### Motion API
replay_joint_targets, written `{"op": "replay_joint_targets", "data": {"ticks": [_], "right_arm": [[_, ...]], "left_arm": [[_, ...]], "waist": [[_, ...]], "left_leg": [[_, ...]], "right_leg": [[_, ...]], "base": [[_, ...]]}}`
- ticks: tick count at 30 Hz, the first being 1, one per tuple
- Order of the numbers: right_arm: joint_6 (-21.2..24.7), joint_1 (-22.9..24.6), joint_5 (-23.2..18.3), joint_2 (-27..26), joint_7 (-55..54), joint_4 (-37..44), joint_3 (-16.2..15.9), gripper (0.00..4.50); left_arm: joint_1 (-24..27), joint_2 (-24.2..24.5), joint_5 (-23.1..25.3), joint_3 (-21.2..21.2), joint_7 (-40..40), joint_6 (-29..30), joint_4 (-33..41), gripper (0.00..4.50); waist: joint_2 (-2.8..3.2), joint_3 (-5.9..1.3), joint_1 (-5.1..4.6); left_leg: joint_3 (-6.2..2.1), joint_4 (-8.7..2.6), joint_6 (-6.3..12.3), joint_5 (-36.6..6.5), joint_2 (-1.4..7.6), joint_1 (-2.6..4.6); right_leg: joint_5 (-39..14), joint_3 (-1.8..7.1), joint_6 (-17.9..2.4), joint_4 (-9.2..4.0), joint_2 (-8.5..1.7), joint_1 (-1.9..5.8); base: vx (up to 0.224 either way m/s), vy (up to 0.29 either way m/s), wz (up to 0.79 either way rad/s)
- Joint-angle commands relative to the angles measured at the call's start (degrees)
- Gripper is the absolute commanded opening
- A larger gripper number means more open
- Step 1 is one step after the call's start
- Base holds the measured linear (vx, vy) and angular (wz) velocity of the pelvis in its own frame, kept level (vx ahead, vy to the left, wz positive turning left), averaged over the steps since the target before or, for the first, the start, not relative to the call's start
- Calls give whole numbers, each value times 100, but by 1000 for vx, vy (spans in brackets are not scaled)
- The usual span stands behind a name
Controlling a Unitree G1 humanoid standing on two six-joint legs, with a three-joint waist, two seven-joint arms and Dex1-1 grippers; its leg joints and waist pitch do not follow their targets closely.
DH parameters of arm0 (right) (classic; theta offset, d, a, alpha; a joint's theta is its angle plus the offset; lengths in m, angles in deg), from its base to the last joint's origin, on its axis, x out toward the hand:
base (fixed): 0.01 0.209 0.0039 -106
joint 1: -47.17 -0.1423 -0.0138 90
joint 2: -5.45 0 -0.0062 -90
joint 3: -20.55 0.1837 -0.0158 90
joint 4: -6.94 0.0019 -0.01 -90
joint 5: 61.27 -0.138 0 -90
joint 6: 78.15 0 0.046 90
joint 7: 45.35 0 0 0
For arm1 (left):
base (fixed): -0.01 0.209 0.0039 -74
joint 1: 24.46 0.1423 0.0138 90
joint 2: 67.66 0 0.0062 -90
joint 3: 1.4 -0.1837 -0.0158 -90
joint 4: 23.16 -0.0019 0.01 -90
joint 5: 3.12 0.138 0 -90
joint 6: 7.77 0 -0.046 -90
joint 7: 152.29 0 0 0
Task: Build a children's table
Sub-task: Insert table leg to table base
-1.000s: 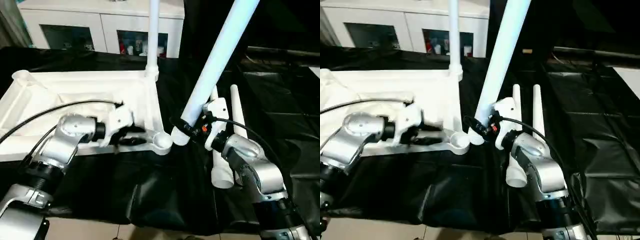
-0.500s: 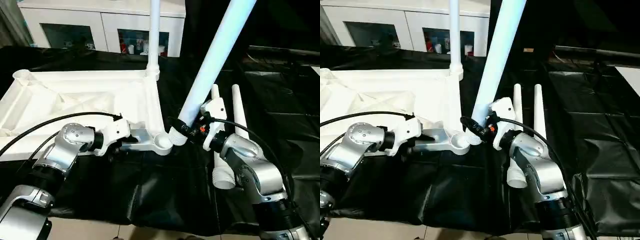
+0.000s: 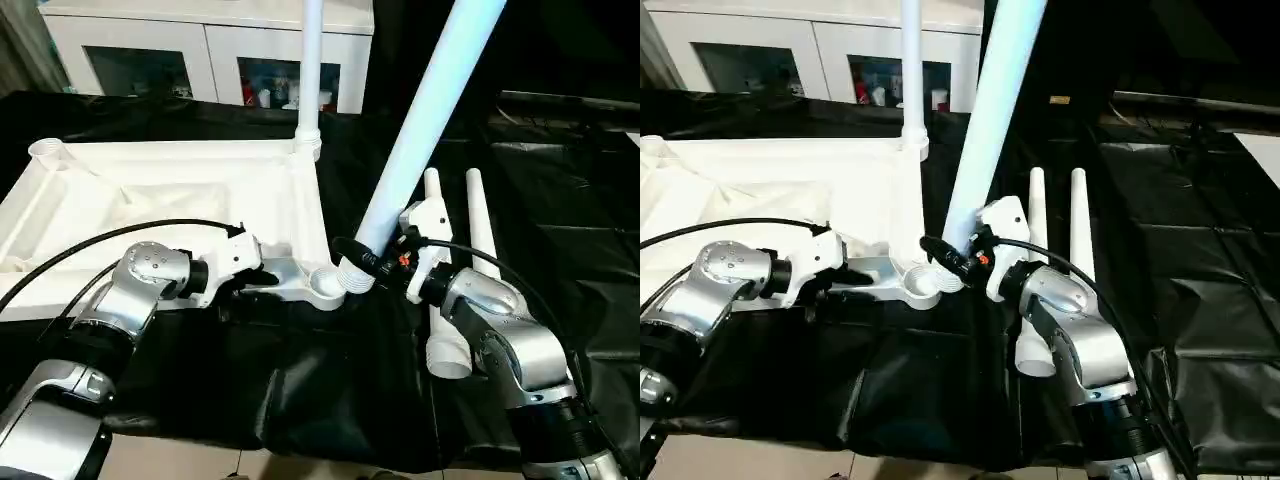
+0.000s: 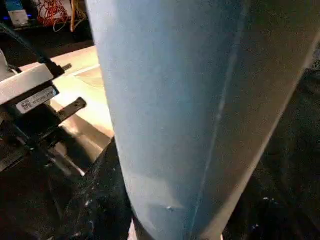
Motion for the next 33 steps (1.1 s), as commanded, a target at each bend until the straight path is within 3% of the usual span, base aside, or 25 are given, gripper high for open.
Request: {"op": "replay_joint_targets", "data": {"ticks": [1, 2, 3, 6, 8, 12, 22, 23, 26, 33], "right_arm": [[-54, -8, 35, 42, -8, 103, 30, 186], [-55, -7, 33, 45, -10, 104, 29, 186], [-52, -2, 23, 48, -12, 109, 29, 186], [-64, -1, 32, 59, -5, 102, 20, 186], [-71, -6, 39, 62, -4, 95, 15, 186], [-70, -18, 32, 56, -1, 91, 2, 186], [-98, -59, 29, 57, 12, 34, -15, 186], [-107, -65, 32, 56, 12, 25, -15, 186], [-114, -71, 35, 54, 13, 15, -15, 186], [-118, -48, 38, 53, 7, 36, -25, 186]], "left_arm": [[-80, 4, 62, 39, -12, -2, -76, 51], [-83, 1, 60, 43, -11, -5, -81, 35], [-92, -6, 52, 38, -60, -5, -111, 70], [-86, -16, 54, 35, -79, -13, -132, 16], [-78, -18, 61, 39, -86, -16, -130, 37], [-24, 3, 61, 69, -16, -58, -38, 10], [-76, -41, -21, 233, 75, -153, -37, 10], [-83, -43, -69, 253, 14, -87, -23, 49], [-84, -36, -54, 251, 22, -107, -18, 73], [-93, -34, 47, 242, 132, -203, -84, 73]], "waist": [[105, -379, 4], [105, -378, 3], [98, -374, 5], [96, -380, -6], [97, -377, -15], [99, -372, -23], [89, -381, -14], [94, -386, -11], [105, -391, -11], [115, -394, 12]], "left_leg": [[38, -419, -94, -231, 166, -71], [39, -419, -90, -233, 167, -71], [43, -420, -75, -222, 161, -69], [41, -414, -68, -132, 163, -89], [54, -409, -32, -135, 160, -76], [55, -417, -25, -186, 168, -77], [80, -409, 13, -137, 178, -79], [79, -408, 12, -135, 177, -76], [79, -404, 1, -136, 177, -76], [83, -406, -15, -152, 184, -71]], "right_leg": [[256, 264, -1400, -338, -441, 427], [253, 264, -1404, -337, -443, 426], [235, 269, -1404, -347, -444, 425], [369, 264, -1422, -324, -445, 445], [370, 269, -1437, -336, -441, 435], [243, 267, -1440, -344, -446, 432], [265, 272, -1444, -336, -453, 431], [257, 270, -1442, -336, -450, 431], [260, 269, -1455, -333, -452, 431], [296, 265, -1457, -328, -450, 426]], "base": [[0, 0, 0], [0, 0, 0], [0, 0, 0], [0, 0, 0], [0, 0, 0], [0, 0, 0], [0, 0, 0], [0, 0, 0], [0, 0, 0], [0, 0, 0]]}}
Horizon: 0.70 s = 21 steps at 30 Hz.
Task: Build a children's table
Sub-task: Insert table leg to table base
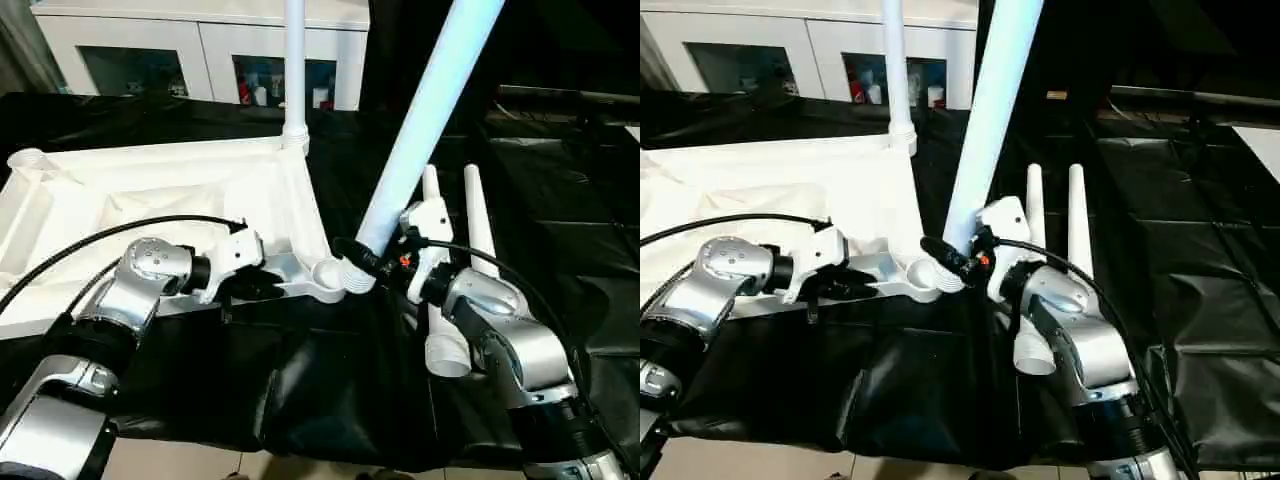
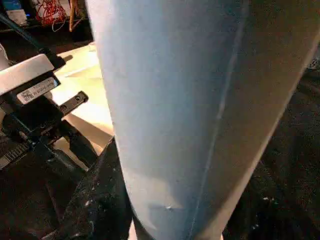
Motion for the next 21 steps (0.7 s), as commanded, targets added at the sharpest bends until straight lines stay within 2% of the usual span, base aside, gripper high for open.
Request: {"op": "replay_joint_targets", "data": {"ticks": [1, 4, 11, 15, 21], "right_arm": [[-73, -45, 34, 16, 4, 43, -1, 186], [-73, -37, 36, 23, 6, 49, -4, 186], [-69, -34, 35, 36, 19, 51, -7, 186], [-72, -38, 35, 34, 21, 40, -6, 186], [-90, -39, 43, 21, 25, 8, -15, 186]], "left_arm": [[-55, 43, 50, 118, 79, -65, -39, 73], [-50, 33, 21, 129, -1, 1, -50, 73], [20, 99, -32, 59, -259, 168, 41, 4], [49, 133, 4, 41, -244, 170, 67, 4], [105, 159, 32, 62, -260, 234, 135, 4]], "waist": [[78, -422, 28], [73, -425, 30], [73, -435, 29], [65, -442, 16], [56, -433, 7]], "left_leg": [[30, -396, -16, -134, 152, -68], [30, -394, -14, -92, 149, -74], [30, -390, 1, -28, 148, -75], [31, -381, 32, 42, 139, -84], [34, -385, 48, -7, 146, -79]], "right_leg": [[333, 264, -1457, -317, -445, 430], [393, 264, -1455, -310, -444, 436], [506, 262, -1475, -296, -449, 443], [646, 259, -1502, -286, -442, 455], [539, 260, -1508, -294, -445, 450]], "base": [[0, 0, 0], [0, 0, 0], [0, 0, 0], [0, 0, 0], [0, 0, 0]]}}
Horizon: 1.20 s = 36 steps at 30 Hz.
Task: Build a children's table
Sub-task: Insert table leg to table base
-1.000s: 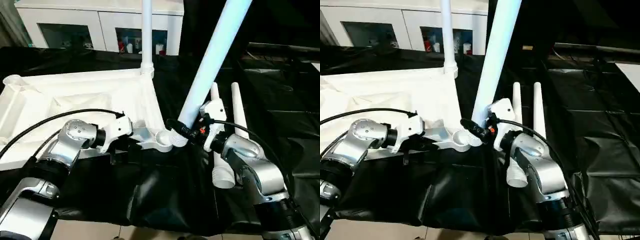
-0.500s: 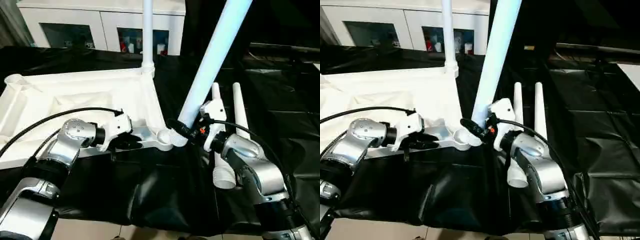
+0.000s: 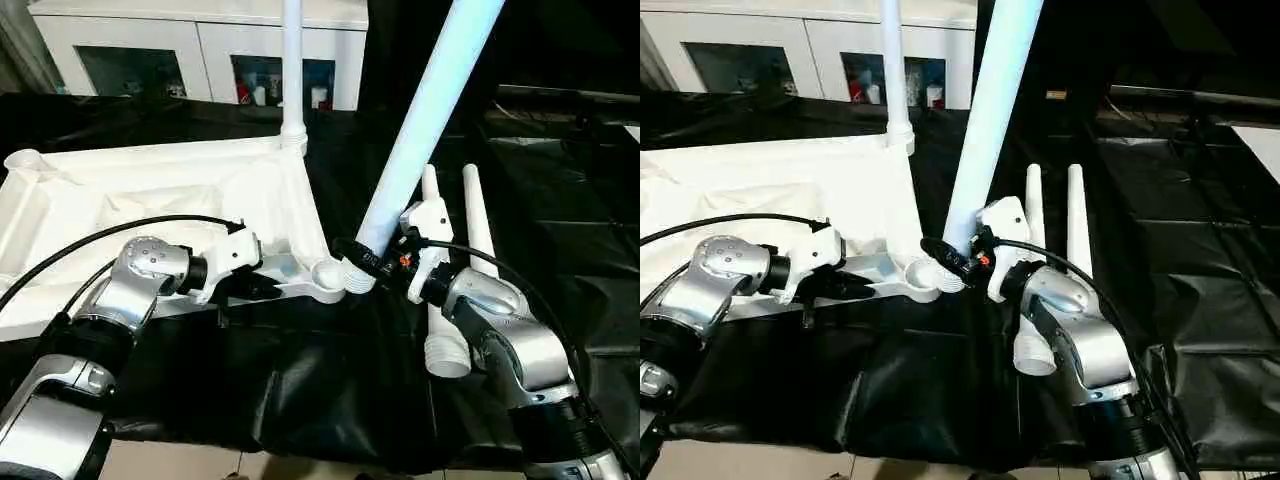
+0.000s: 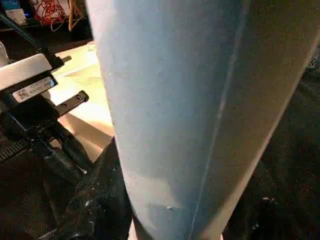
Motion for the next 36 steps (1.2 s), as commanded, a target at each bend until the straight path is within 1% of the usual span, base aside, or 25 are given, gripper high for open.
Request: {"op": "replay_joint_targets", "data": {"ticks": [1, 2, 3, 4, 6, 7, 10, 12, 14, 17, 18, 19, 23, 24, 26, 29, 30, 31, 32, 33, 34, 35, 36], "right_arm": [[-86, -41, 41, 11, 6, 3, -13, 186], [-86, -41, 41, 11, 6, 3, -13, 186], [-85, -43, 41, 10, 6, -2, -13, 186], [-87, -46, 43, 10, 5, -7, -14, 186], [-88, -47, 43, 9, 3, -7, -13, 186], [-83, -47, 39, 6, 3, -3, -12, 186], [-83, -45, 38, 7, 6, 0, -14, 186], [-84, -48, 40, 3, 8, -10, -16, 186], [-80, -47, 34, 2, 16, -7, -19, 186], [-89, -55, 38, 1, 22, -23, -25, 186], [-91, -56, 39, 1, 23, -24, -26, 186], [-94, -57, 40, 1, 24, -28, -26, 186], [-93, -61, 40, -2, 24, -33, -26, 186], [-94, -63, 42, -2, 24, -37, -26, 186], [-96, -62, 43, -4, 22, -36, -25, 186], [-104, -59, 46, -10, 9, -38, -20, 186], [-105, -58, 46, -10, 8, -37, -20, 186], [-108, -60, 48, -10, 7, -40, -18, 186], [-109, -60, 49, -10, 6, -41, -18, 186], [-112, -61, 49, -11, 3, -42, -14, 186], [-113, -63, 49, -11, 1, -44, -13, 186], [-113, -64, 48, -11, 0, -44, -11, 186], [-113, -64, 48, -12, -2, -44, -10, 186]], "left_arm": [[99, 72, 51, 79, 83, 53, 64, 28], [99, 72, 51, 79, 83, 53, 64, 45], [101, 43, 22, 118, 129, 70, 61, 45], [108, 18, -29, 151, 122, 123, 75, 56], [119, 6, -59, 177, 136, 139, 97, 59], [130, -5, -72, 212, 205, 109, 118, 84], [163, 3, -113, 233, 183, 155, 204, 98], [197, 24, -141, 247, 154, 212, 264, 126], [232, 46, -146, 263, 160, 231, 308, 126], [251, 54, -150, 284, 166, 244, 330, 126], [257, 56, -152, 287, 168, 248, 333, 126], [264, 58, -154, 289, 170, 256, 335, 126], [261, 57, -150, 284, 162, 301, 328, 126], [258, 56, -142, 277, 148, 316, 330, 126], [240, 39, -120, 267, 153, 328, 293, 126], [198, -6, -141, 279, 150, 334, 246, 90], [189, -12, -135, 276, 155, 328, 233, 90], [181, -17, -129, 271, 153, 324, 217, 85], [178, -16, -121, 264, 151, 318, 211, 85], [169, -6, -71, 225, 147, 292, 179, 71], [169, 0, -47, 207, 146, 278, 164, 54], [173, 11, -17, 184, 143, 260, 149, 47], [179, 23, 10, 163, 140, 243, 136, 47]], "waist": [[66, -437, 41], [65, -438, 38], [64, -437, 37], [60, -437, 38], [62, -439, 40], [65, -433, 46], [65, -428, 57], [69, -427, 74], [62, -432, 92], [56, -437, 93], [68, -435, 95], [57, -438, 93], [59, -436, 95], [72, -432, 97], [67, -436, 94], [75, -436, 96], [71, -434, 93], [103, -444, 100], [91, -440, 94], [81, -443, 97], [82, -442, 95], [89, -444, 95], [84, -445, 93]], "left_leg": [[23, -385, 48, 15, 144, -84], [27, -382, 52, 12, 144, -81], [28, -380, 53, 7, 143, -80], [30, -377, 60, 30, 138, -86], [32, -376, 72, 32, 140, -77], [34, -377, 81, -2, 144, -73], [35, -384, 61, -79, 152, -69], [37, -387, 51, -96, 159, -62], [39, -386, 51, -57, 160, -62], [39, -383, 57, 5, 149, -69], [35, -382, 56, 17, 149, -71], [38, -381, 55, 14, 145, -72], [38, -381, 49, 2, 145, -74], [35, -382, 44, -11, 145, -73], [35, -380, 38, -1, 143, -74], [34, -384, 34, -20, 149, -69], [35, -383, 33, -20, 147, -75], [32, -377, 28, -9, 146, -68], [35, -379, 29, -13, 145, -70], [33, -378, 28, -8, 143, -75], [32, -380, 26, -14, 143, -74], [31, -378, 25, -10, 142, -73], [30, -378, 26, -7, 142, -76]], "right_leg": [[538, 258, -1508, -288, -447, 454], [549, 258, -1512, -290, -448, 452], [552, 259, -1514, -290, -444, 451], [588, 261, -1523, -285, -444, 458], [593, 259, -1528, -287, -440, 447], [551, 259, -1535, -293, -445, 442], [420, 260, -1529, -302, -451, 435], [373, 262, -1516, -304, -451, 426], [410, 259, -1504, -292, -448, 426], [483, 258, -1473, -286, -443, 431], [500, 257, -1474, -282, -443, 429], [504, 256, -1468, -286, -439, 433], [496, 257, -1465, -287, -444, 434], [477, 256, -1465, -288, -444, 432], [501, 256, -1467, -287, -440, 436], [486, 252, -1474, -288, -443, 430], [487, 253, -1476, -289, -443, 435], [520, 253, -1484, -280, -443, 432], [527, 252, -1484, -287, -439, 432], [548, 254, -1487, -285, -442, 443], [545, 252, -1484, -285, -441, 441], [548, 252, -1484, -283, -438, 441], [558, 253, -1481, -283, -440, 446]], "base": [[0, 0, 0], [0, 0, 0], [0, 0, 0], [0, 0, 0], [0, 0, 0], [0, 0, 0], [0, 0, 0], [0, 0, 0], [0, 0, 0], [0, 0, 0], [0, 0, 0], [0, 0, 0], [0, 0, 0], [0, 0, 0], [0, 0, 0], [0, 0, 0], [0, 0, 0], [0, 0, 0], [0, 0, 0], [0, 0, 0], [0, 0, 0], [0, 0, 0], [0, 0, 0]]}}
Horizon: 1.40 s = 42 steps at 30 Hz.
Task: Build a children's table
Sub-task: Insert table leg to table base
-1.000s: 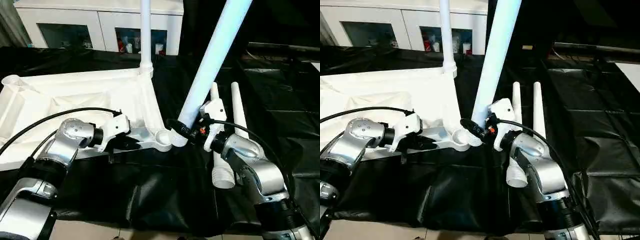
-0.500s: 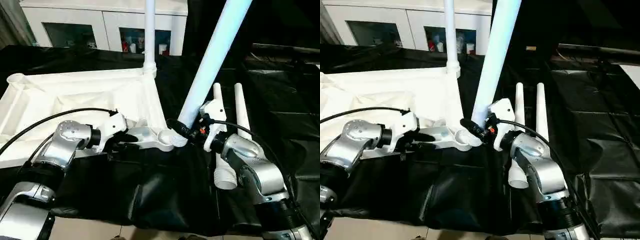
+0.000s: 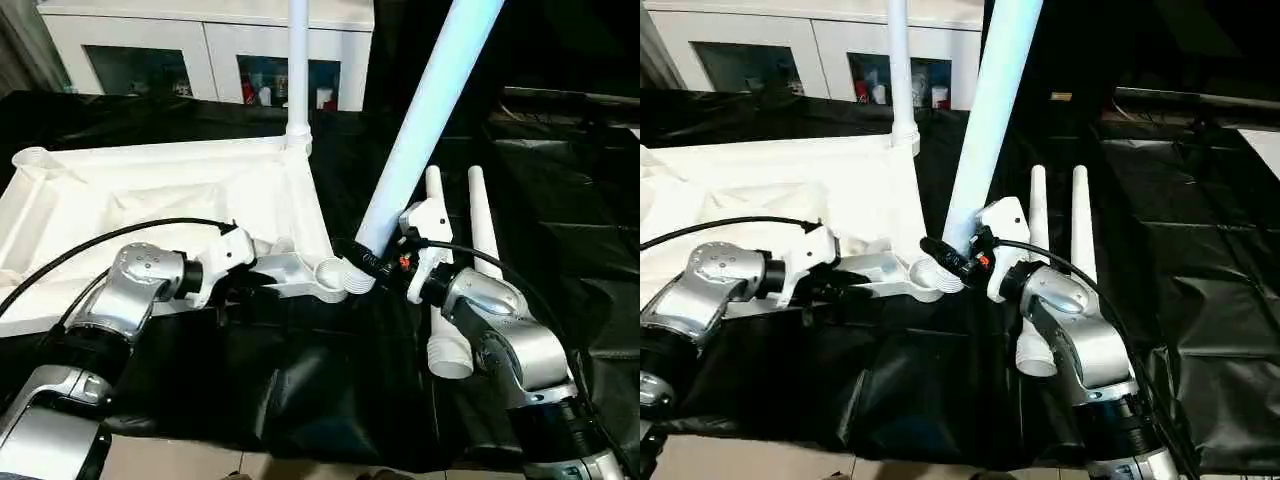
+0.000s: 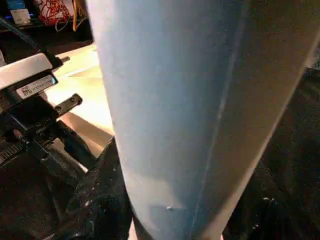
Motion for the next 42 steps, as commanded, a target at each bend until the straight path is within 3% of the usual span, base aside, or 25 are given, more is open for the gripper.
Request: {"op": "replay_joint_targets", "data": {"ticks": [1, 4, 14, 20, 21, 23, 33, 42], "right_arm": [[-102, -68, 46, 0, -7, -29, -3, 186], [-105, -73, 47, 1, -8, -35, 2, 186], [-11, -144, -6, -44, -63, -84, 59, 186], [328, -261, -141, -120, -131, -102, 112, 186], [478, -336, -160, -133, -135, -161, 98, 186], [575, -400, -147, -147, -152, -237, 77, 186], [1013, -747, 66, -153, -230, -767, -141, 186], [1099, -891, 157, -184, -231, -1055, -215, 186]], "left_arm": [[-32, 79, 191, -107, -13, -84, -103, 47], [-15, 114, 278, -164, -13, -124, -131, 9], [127, 114, 333, -204, -36, -99, -2, 5], [379, -123, -57, -29, 11, 148, 540, 5], [446, -195, -136, -31, 22, 260, 742, 0], [491, -246, -157, -50, 47, 312, 850, 0], [506, -344, 120, -91, 381, 328, 780, 0], [426, -362, 129, -66, 369, 339, 700, 0]], "waist": [[78, -446, 20], [71, -449, 11], [85, -446, -10], [76, -452, -15], [45, -436, -17], [56, -428, -1], [4, -404, -2], [26, -428, -4]], "left_leg": [[23, -380, 26, -5, 134, -77], [23, -376, 36, 41, 133, -78], [27, -377, 23, -37, 139, -71], [34, -372, 65, 68, 147, -69], [46, -377, 95, 53, 149, -66], [46, -377, 122, 21, 147, -71], [67, -398, 85, -114, 148, -61], [66, -388, 60, -69, 140, -70]], "right_leg": [[560, 255, -1476, -291, -440, 450], [635, 255, -1484, -282, -440, 452], [481, 255, -1499, -292, -444, 443], [720, 252, -1594, -260, -438, 441], [682, 252, -1589, -275, -426, 428], [554, 258, -1553, -287, -439, 426], [-18, 263, -1368, -335, -446, 402], [40, 260, -1347, -330, -450, 396]], "base": [[0, 0, 0], [0, 0, 0], [0, 0, 0], [0, 0, 0], [0, 0, 0], [0, 0, 0], [0, 0, 0], [0, 0, 0]]}}
